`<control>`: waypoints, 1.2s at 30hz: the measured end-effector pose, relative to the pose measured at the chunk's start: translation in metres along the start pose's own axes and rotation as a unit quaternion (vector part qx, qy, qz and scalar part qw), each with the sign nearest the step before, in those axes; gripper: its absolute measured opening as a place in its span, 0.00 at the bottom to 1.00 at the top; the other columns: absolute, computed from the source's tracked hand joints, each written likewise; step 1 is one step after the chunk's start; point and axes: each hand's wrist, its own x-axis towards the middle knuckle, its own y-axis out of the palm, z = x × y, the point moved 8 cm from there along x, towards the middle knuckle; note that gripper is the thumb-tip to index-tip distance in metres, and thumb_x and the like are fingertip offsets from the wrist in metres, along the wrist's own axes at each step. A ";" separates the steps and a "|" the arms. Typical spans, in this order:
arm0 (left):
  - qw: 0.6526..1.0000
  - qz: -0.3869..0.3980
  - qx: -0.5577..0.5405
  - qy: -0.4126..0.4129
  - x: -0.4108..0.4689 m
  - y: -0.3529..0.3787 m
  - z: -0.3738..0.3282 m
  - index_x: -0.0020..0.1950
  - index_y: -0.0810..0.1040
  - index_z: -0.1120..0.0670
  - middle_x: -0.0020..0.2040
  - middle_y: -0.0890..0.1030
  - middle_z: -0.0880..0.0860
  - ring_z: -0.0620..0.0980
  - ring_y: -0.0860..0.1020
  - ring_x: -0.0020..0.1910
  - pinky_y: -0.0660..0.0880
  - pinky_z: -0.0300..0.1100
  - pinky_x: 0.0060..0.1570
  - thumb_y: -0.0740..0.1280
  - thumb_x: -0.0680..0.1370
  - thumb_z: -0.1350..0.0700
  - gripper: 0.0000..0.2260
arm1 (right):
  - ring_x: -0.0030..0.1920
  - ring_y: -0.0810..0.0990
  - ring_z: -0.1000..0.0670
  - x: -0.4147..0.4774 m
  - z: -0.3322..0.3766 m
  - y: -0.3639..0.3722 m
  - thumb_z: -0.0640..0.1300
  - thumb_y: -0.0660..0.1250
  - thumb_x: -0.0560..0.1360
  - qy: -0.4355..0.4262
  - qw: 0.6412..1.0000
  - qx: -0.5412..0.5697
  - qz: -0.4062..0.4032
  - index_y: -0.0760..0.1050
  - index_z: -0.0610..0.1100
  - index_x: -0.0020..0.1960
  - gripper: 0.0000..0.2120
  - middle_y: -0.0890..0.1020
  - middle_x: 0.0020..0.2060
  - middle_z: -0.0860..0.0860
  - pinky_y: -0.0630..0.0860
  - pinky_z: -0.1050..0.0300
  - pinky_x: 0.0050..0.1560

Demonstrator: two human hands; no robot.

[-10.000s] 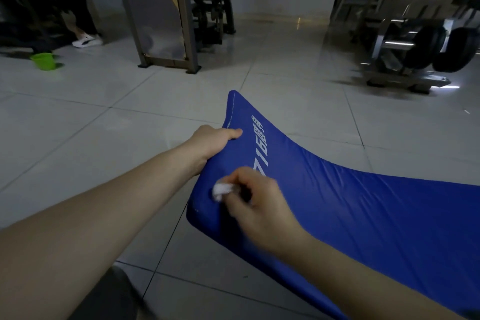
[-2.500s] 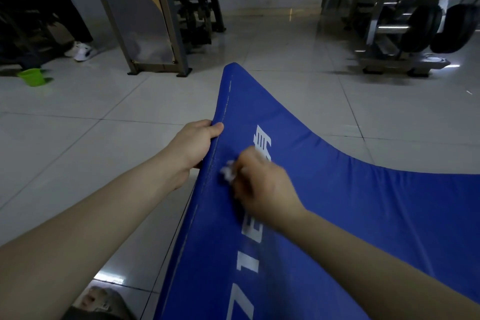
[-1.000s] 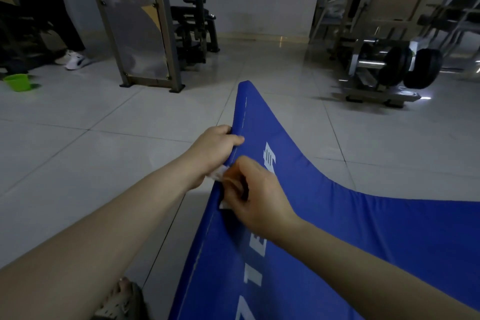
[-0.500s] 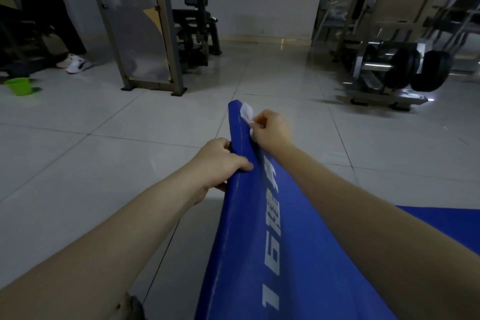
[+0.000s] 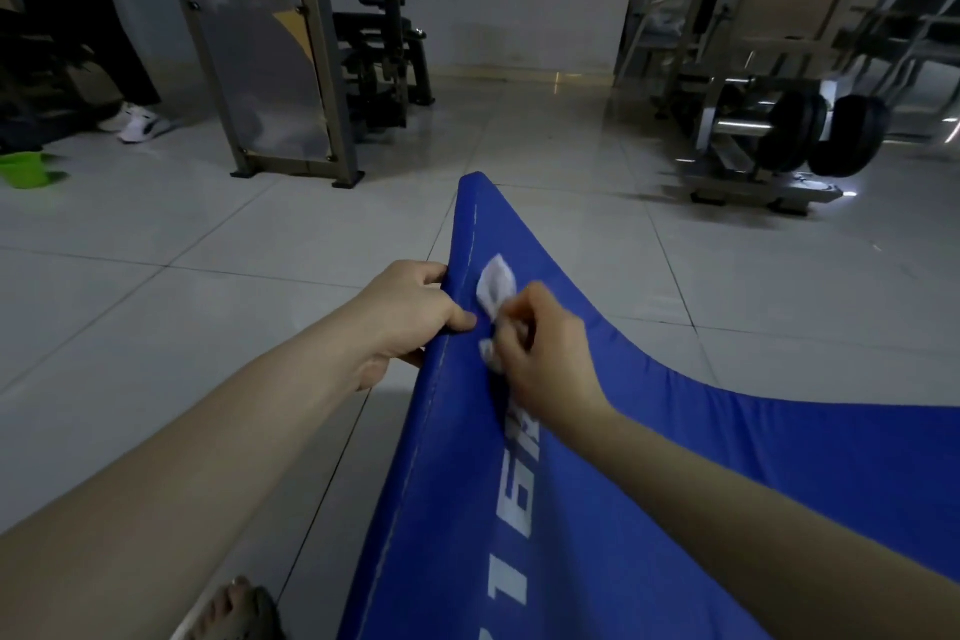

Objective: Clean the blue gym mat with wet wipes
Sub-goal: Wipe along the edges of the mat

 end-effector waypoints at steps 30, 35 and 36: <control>0.993 -0.005 0.112 0.035 -0.003 0.002 -0.002 0.61 0.79 0.50 0.46 0.86 0.51 0.50 0.86 0.41 0.84 0.49 0.45 0.70 0.78 0.60 0.13 | 0.36 0.76 0.51 0.103 -0.041 0.002 0.46 0.63 0.81 0.112 0.990 -0.049 -0.063 0.72 0.43 0.48 0.07 0.78 0.36 0.50 0.74 0.53 0.36; 0.990 0.001 0.127 0.054 -0.004 0.004 -0.004 0.61 0.79 0.50 0.47 0.86 0.50 0.50 0.86 0.43 0.84 0.51 0.49 0.72 0.76 0.60 0.15 | 0.27 0.63 0.46 0.122 -0.096 -0.009 0.48 0.62 0.83 0.240 0.967 -0.053 -0.071 0.61 0.42 0.30 0.24 0.63 0.24 0.47 0.63 0.54 0.35; 0.990 -0.002 0.132 0.056 -0.003 0.003 -0.004 0.60 0.79 0.51 0.47 0.86 0.51 0.50 0.86 0.43 0.84 0.52 0.48 0.73 0.75 0.59 0.14 | 0.26 0.60 0.47 0.115 -0.093 -0.004 0.47 0.63 0.82 0.234 0.969 -0.033 -0.064 0.60 0.43 0.29 0.25 0.61 0.23 0.48 0.61 0.55 0.33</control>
